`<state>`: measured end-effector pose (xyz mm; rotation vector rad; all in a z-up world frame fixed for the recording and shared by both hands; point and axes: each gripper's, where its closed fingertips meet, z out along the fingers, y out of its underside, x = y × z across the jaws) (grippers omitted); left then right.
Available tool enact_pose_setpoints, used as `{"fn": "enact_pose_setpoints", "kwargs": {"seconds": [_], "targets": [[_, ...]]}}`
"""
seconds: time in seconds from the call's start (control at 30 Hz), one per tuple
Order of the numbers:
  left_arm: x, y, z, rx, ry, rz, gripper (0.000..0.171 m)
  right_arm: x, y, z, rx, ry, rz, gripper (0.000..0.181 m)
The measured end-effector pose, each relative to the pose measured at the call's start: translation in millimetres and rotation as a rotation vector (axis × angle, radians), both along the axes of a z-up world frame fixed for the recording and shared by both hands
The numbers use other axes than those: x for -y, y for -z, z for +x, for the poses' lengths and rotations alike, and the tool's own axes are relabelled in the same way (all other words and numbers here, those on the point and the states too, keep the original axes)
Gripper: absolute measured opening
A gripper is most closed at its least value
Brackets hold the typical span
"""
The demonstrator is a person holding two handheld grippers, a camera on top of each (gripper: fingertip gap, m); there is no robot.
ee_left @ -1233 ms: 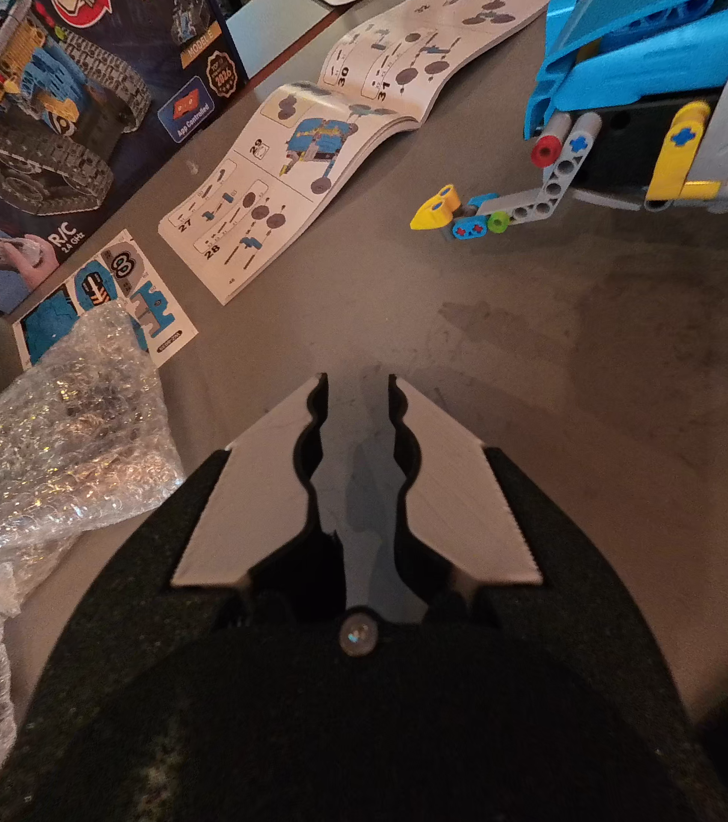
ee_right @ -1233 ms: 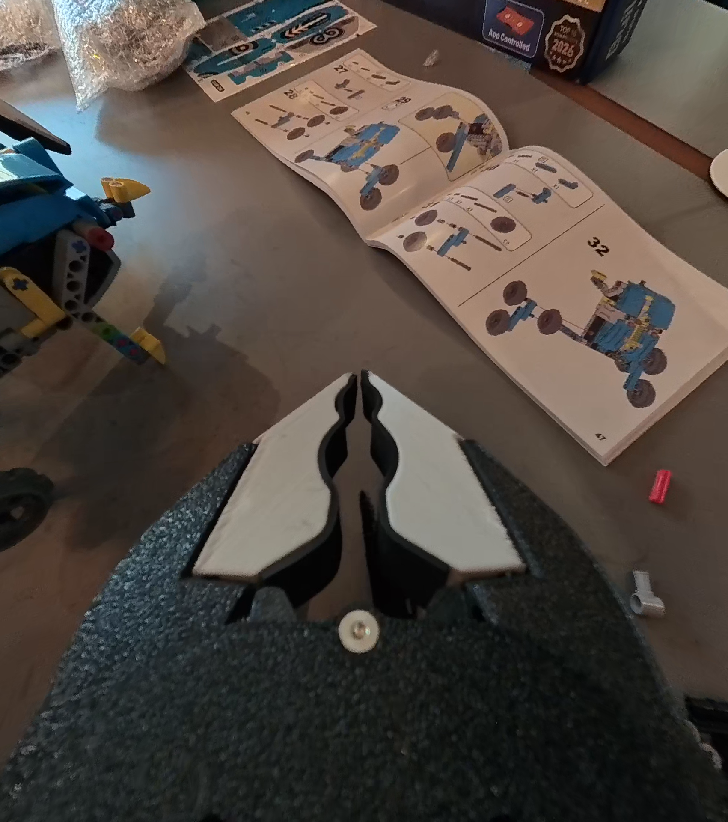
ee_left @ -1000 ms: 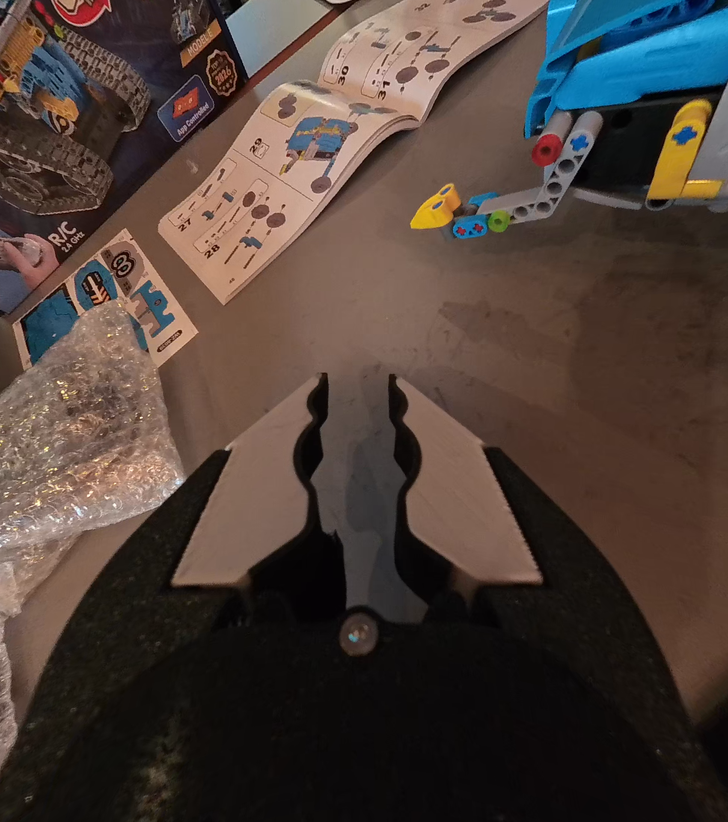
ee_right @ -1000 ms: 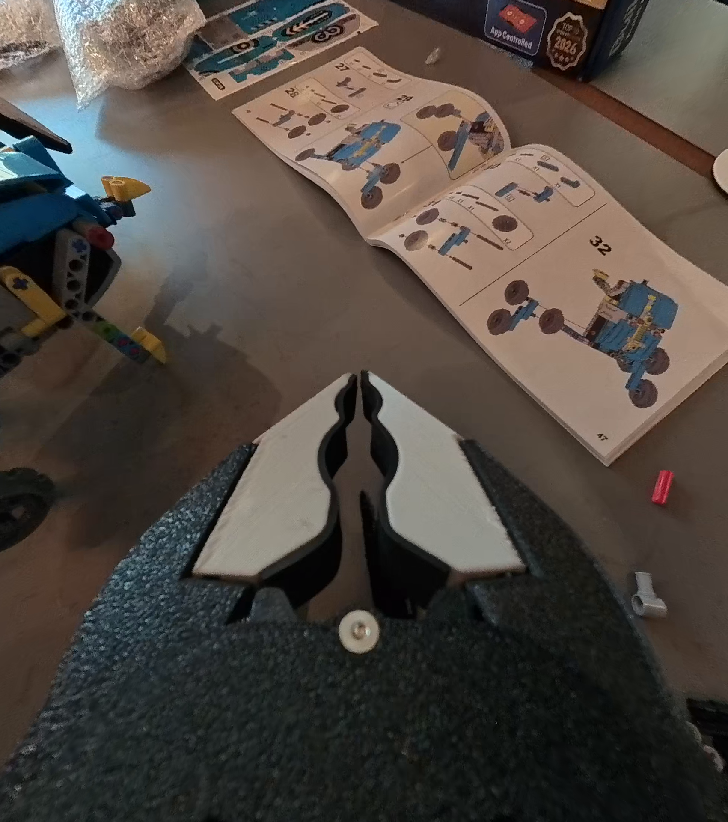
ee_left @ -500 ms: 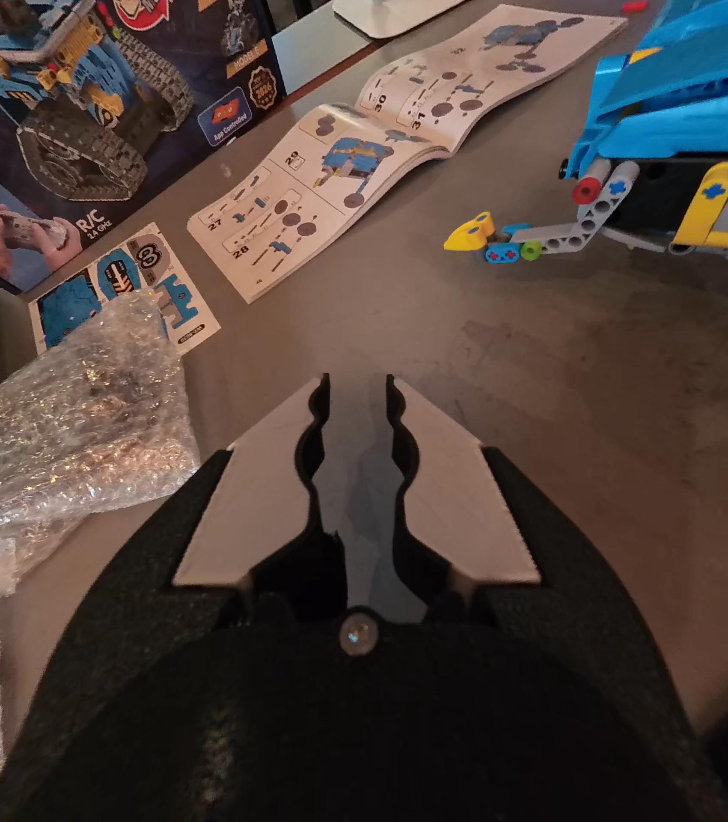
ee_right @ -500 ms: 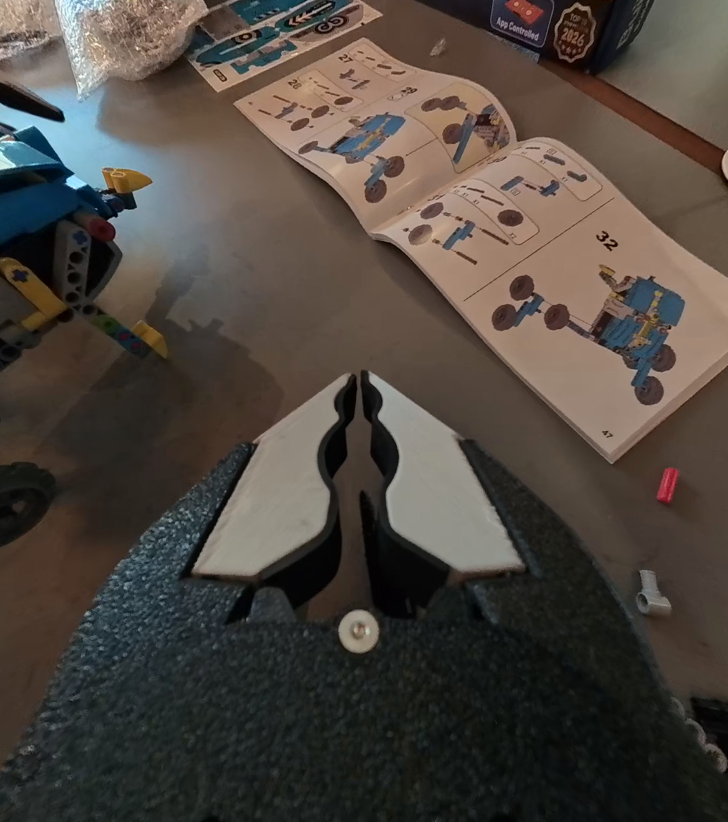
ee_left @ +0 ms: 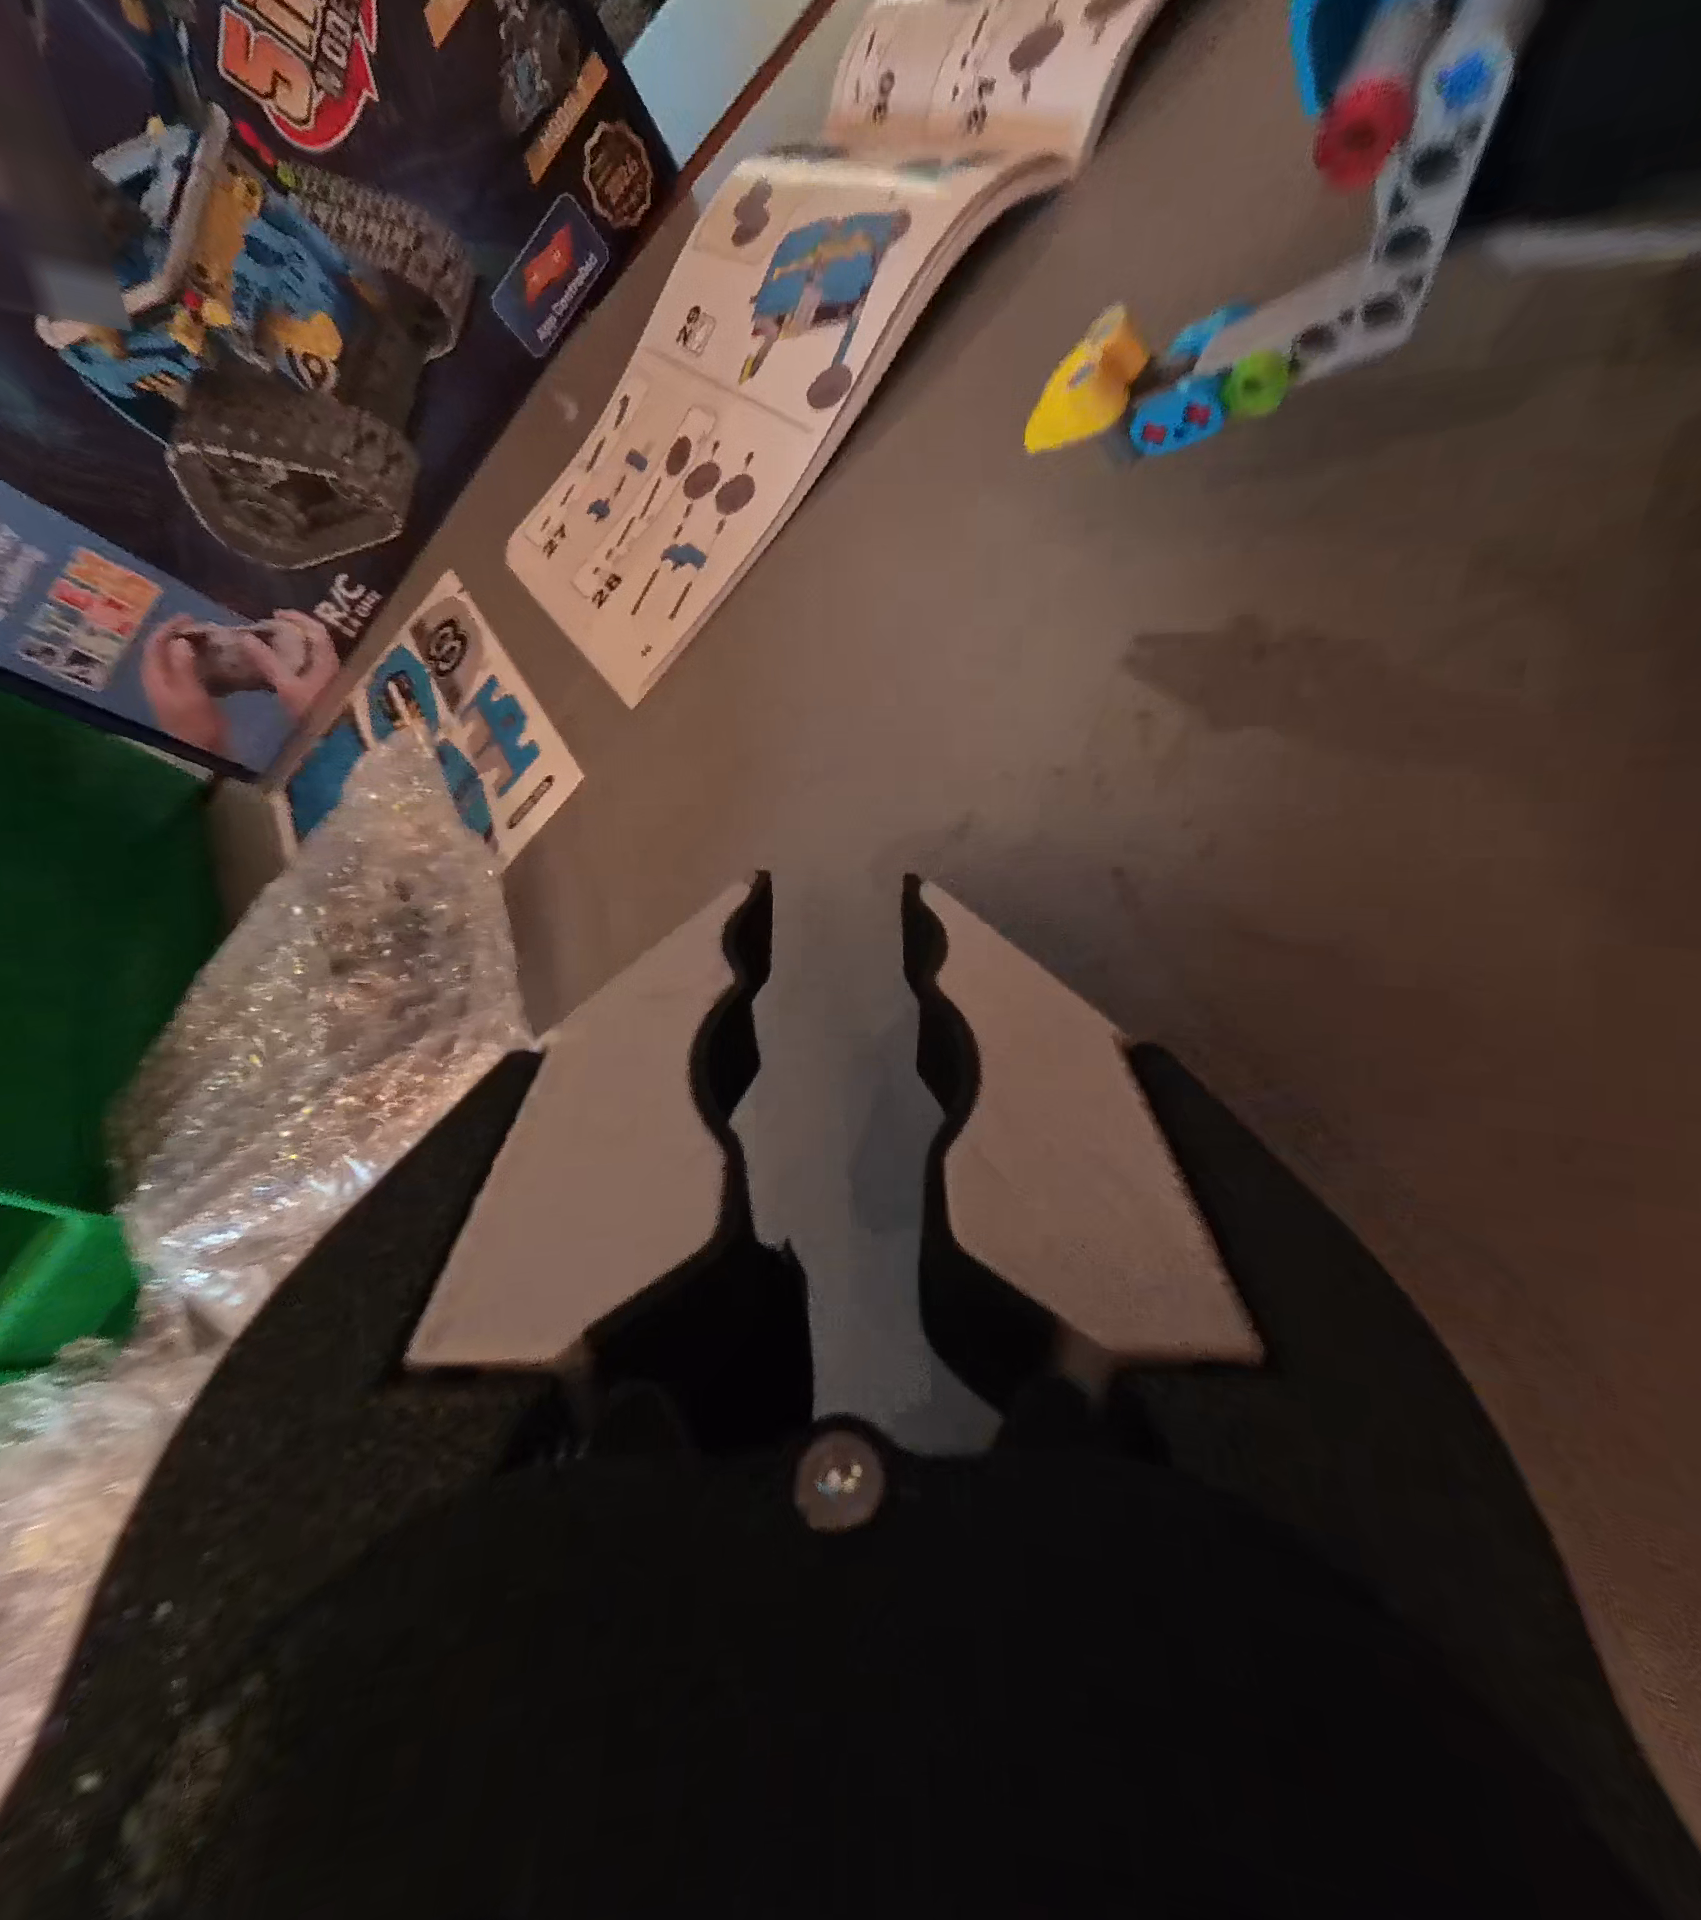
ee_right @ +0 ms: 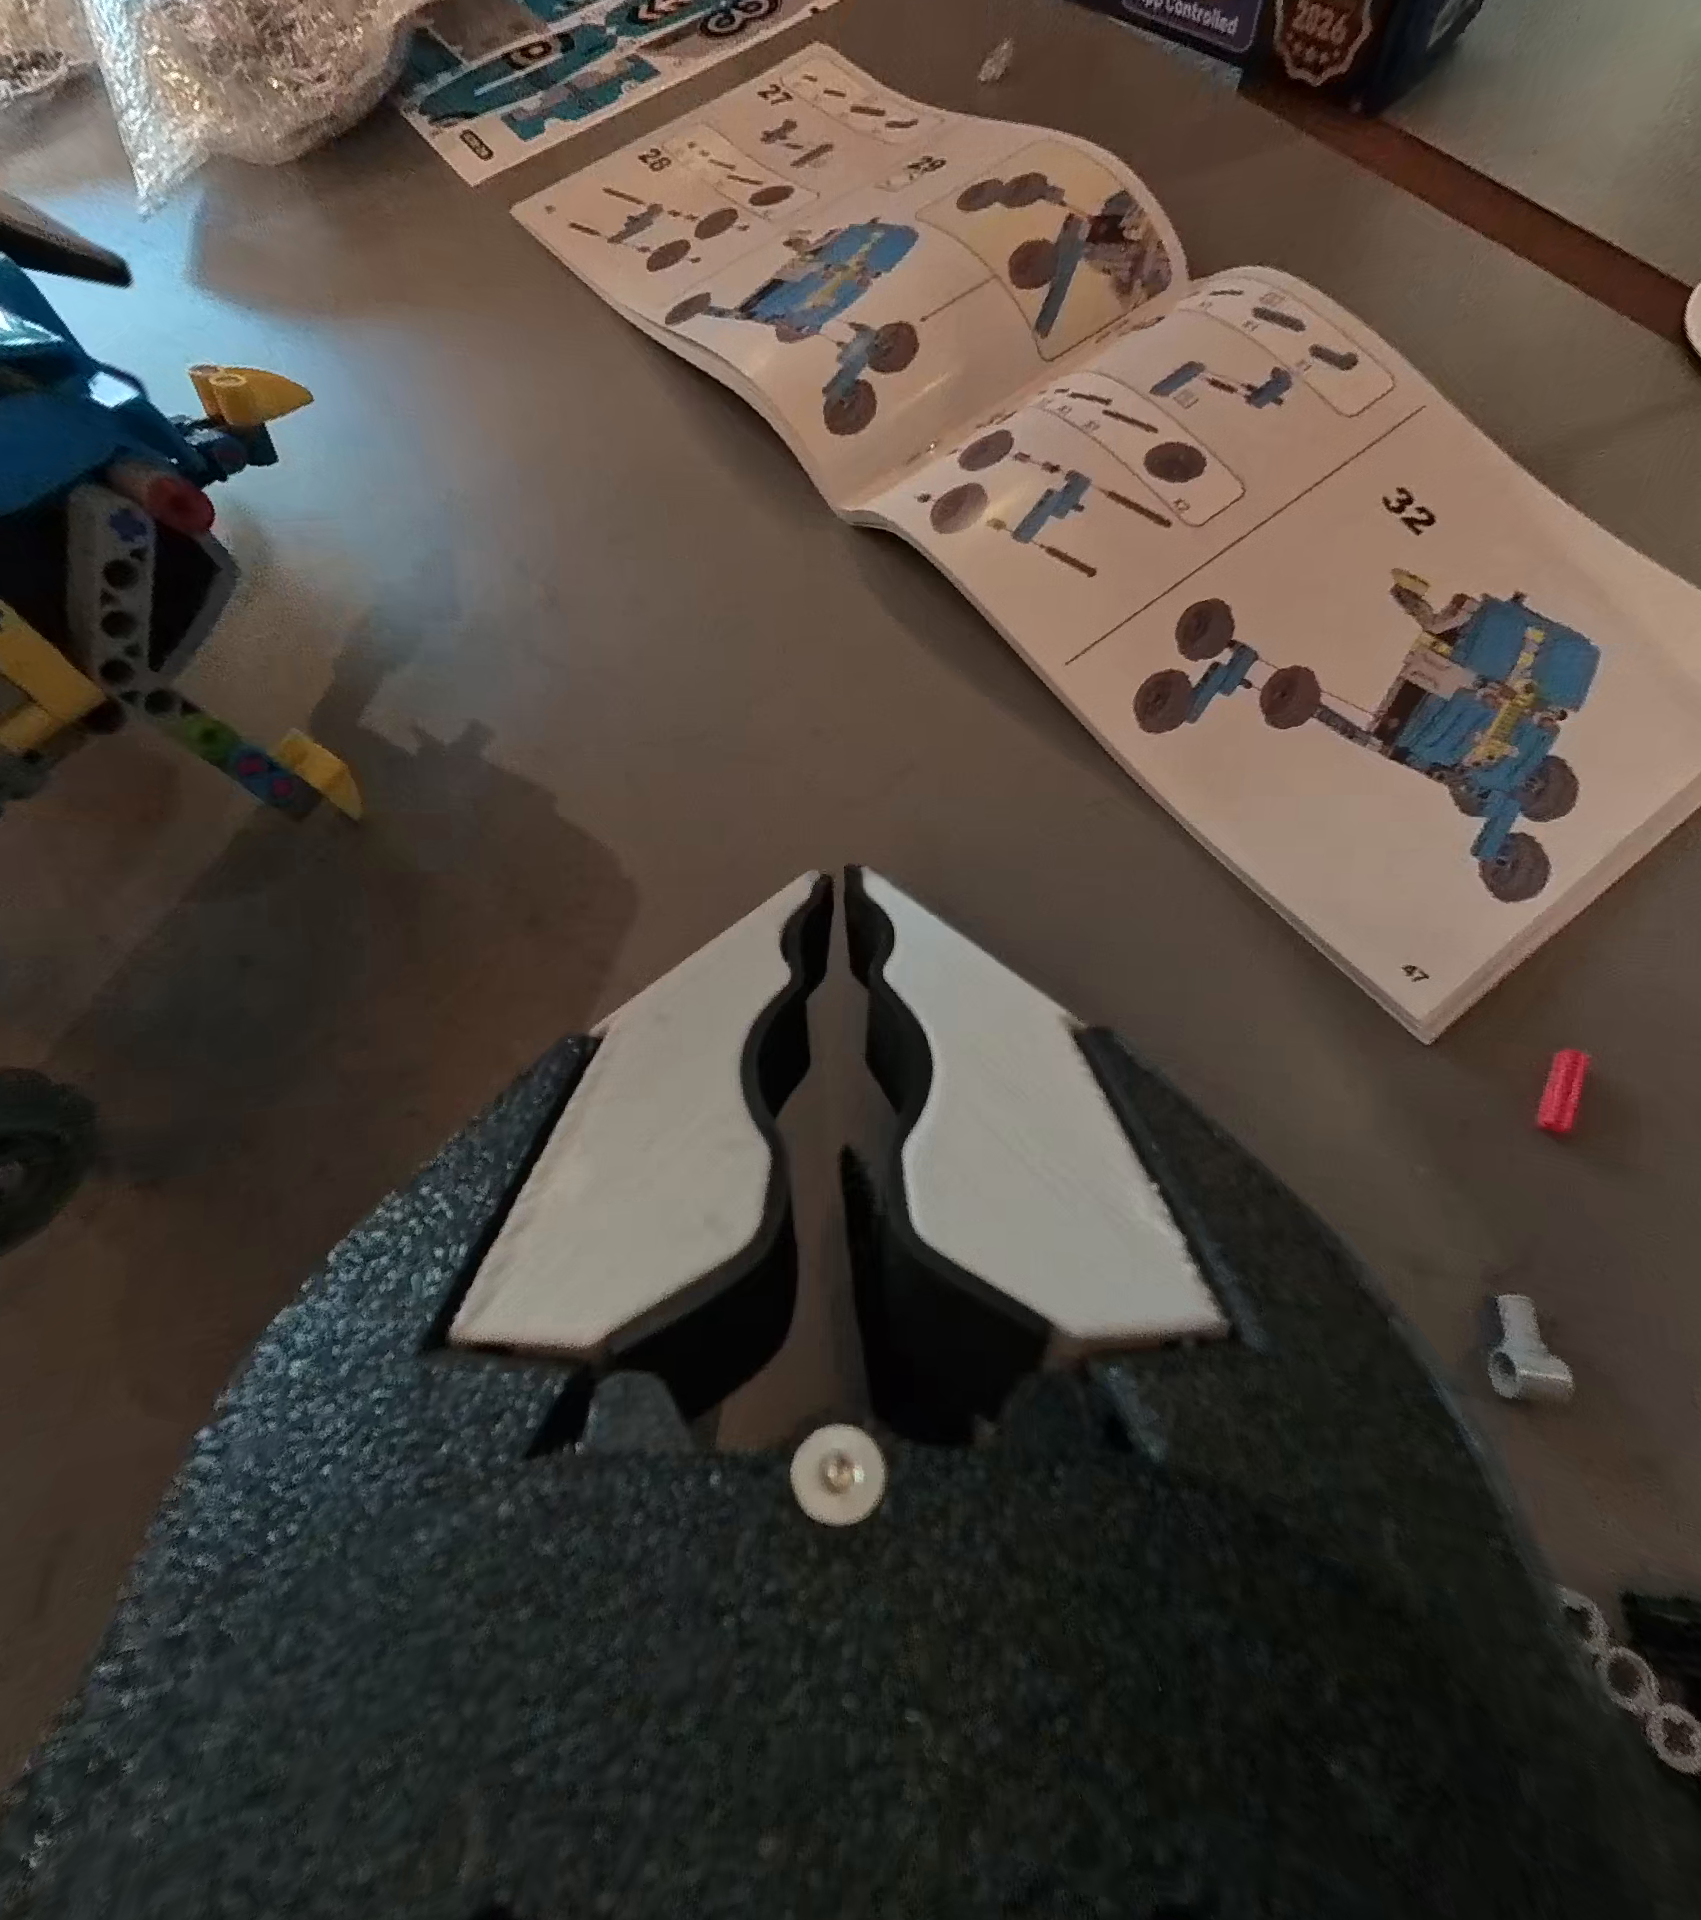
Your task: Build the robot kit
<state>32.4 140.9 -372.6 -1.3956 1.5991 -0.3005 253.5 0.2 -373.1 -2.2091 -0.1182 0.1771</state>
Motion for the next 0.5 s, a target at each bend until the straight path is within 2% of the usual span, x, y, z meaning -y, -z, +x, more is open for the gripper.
{"fn": "enact_pose_setpoints", "kwargs": {"seconds": [0.1, 0.3, 0.5], "targets": [[1.1, 3.9, -0.1, -0.035, 0.009, 0.09, 0.021, 0.1, 1.3, 0.9, -0.003, -0.001, -0.004, 0.002], [-0.2, 1.0, -0.4, -0.014, 0.001, 0.06, 0.021, 0.3, -1.8, 1.8, -0.035, 0.0, 0.011, 0.003], [2.6, 5.9, 0.3, -0.049, 0.018, 0.098, 0.021, 0.5, 0.2, -0.8, -0.006, -0.014, 0.002, 0.003]]}}
